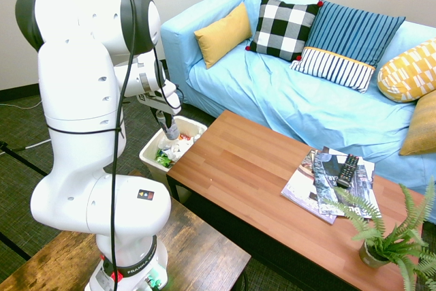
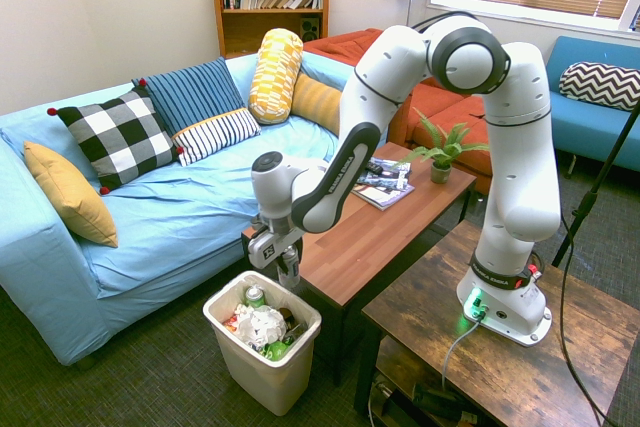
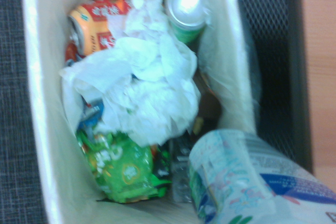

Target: Throw the can in the trash bin

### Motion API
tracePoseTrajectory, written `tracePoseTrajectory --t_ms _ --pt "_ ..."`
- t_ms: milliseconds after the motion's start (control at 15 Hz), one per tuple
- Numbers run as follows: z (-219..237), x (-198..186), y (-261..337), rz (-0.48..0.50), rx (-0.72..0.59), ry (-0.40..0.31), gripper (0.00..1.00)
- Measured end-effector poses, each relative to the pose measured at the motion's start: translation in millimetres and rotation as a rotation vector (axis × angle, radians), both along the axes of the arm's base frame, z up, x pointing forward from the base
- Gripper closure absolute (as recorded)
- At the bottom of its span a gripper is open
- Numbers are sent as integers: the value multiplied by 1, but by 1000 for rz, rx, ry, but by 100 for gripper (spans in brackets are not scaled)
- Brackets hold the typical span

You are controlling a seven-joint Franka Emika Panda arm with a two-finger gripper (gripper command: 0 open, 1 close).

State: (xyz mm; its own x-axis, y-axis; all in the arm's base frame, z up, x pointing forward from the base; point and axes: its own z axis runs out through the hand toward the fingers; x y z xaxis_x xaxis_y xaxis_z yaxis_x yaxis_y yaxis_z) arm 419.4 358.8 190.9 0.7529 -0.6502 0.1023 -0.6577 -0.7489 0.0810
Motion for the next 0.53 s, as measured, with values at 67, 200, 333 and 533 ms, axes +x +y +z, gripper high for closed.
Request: tracePoseTrajectory --t_ms 67,200,333,533 --pt "-11 5 16 13 -2 4 100" --pt "-40 10 44 37 -6 18 0" --pt "-62 15 60 51 -18 22 0" --pt "-87 29 55 38 -46 22 0"
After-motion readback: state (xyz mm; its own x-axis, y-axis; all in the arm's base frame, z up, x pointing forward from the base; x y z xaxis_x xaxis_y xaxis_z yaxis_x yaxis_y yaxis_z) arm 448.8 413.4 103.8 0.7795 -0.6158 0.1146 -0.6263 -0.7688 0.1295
